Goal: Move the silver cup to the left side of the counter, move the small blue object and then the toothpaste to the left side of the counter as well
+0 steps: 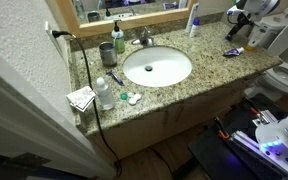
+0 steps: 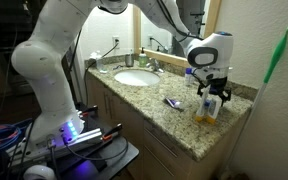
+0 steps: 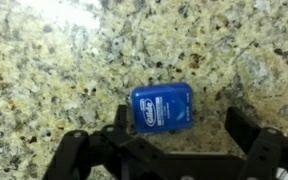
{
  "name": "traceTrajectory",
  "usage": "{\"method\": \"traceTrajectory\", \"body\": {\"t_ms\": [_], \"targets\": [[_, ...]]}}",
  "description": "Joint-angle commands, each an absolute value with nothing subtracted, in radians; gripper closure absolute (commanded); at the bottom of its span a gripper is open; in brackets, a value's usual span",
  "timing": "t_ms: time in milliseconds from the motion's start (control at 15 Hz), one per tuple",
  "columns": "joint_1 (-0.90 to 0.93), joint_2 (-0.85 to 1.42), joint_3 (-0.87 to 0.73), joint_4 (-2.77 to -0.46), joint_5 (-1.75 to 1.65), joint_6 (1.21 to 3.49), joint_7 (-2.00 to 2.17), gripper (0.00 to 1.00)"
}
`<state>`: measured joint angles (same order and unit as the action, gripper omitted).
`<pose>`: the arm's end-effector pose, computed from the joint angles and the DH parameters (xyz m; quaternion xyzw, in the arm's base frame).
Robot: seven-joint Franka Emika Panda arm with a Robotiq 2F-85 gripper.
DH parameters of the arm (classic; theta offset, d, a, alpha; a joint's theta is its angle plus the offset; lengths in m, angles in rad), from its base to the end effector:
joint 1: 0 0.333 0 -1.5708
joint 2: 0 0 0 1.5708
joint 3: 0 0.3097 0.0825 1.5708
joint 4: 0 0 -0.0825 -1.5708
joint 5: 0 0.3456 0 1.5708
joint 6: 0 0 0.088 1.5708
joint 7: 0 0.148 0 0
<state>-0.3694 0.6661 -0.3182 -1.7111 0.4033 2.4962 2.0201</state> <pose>0.5303 -0.4002 0.2150 -0.1042 0.9903 -0.0416 0.0822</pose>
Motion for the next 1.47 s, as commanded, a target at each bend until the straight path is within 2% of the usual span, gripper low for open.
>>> {"method": "traceTrajectory", "body": {"t_ms": [0,400,467,733,933,1200,1333,1400], "targets": [[-0.372,0.69,-0.32,-1.675,0.381,2.449,2.039,0.27],[-0.379,0.693,-0.322,-1.656,0.367,2.407,2.033,0.68],[-0.382,0.694,-0.321,-1.652,0.364,2.402,2.028,0.69],[-0.403,0.648,-0.317,-1.659,0.37,2.392,1.992,0.69],[-0.418,0.504,-0.294,-1.735,0.386,2.408,1.85,0.69],[-0.425,0.349,-0.288,-1.781,0.387,2.327,1.624,0.69],[-0.438,0.351,-0.311,-1.728,0.429,2.253,1.632,0.69],[-0.405,0.382,-0.324,-1.712,0.398,2.296,1.674,0.44]]}}
